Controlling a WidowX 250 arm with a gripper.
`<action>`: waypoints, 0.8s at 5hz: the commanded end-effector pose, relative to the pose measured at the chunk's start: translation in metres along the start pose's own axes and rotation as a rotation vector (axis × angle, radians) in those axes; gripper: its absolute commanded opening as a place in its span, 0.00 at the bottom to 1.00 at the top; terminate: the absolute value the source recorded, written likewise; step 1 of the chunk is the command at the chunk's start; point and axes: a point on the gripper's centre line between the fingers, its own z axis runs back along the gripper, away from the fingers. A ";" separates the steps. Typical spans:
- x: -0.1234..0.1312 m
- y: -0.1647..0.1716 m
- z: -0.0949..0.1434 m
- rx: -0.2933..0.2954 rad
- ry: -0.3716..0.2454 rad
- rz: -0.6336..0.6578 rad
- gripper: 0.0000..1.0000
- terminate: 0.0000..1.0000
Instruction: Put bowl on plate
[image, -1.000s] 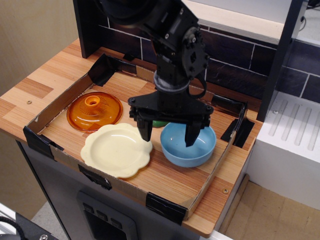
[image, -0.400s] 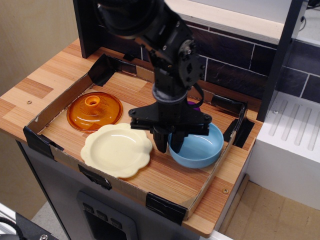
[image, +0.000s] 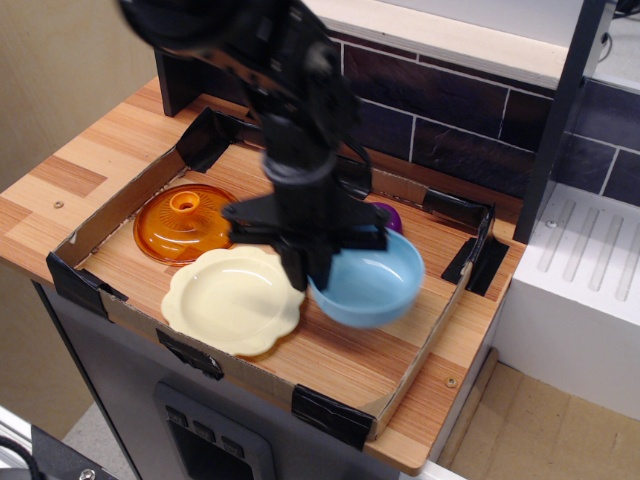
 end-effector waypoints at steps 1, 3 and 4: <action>0.007 0.047 0.024 -0.012 -0.026 0.014 0.00 0.00; 0.001 0.081 0.013 0.030 -0.033 -0.016 0.00 0.00; -0.001 0.085 0.008 0.041 -0.030 -0.021 0.00 0.00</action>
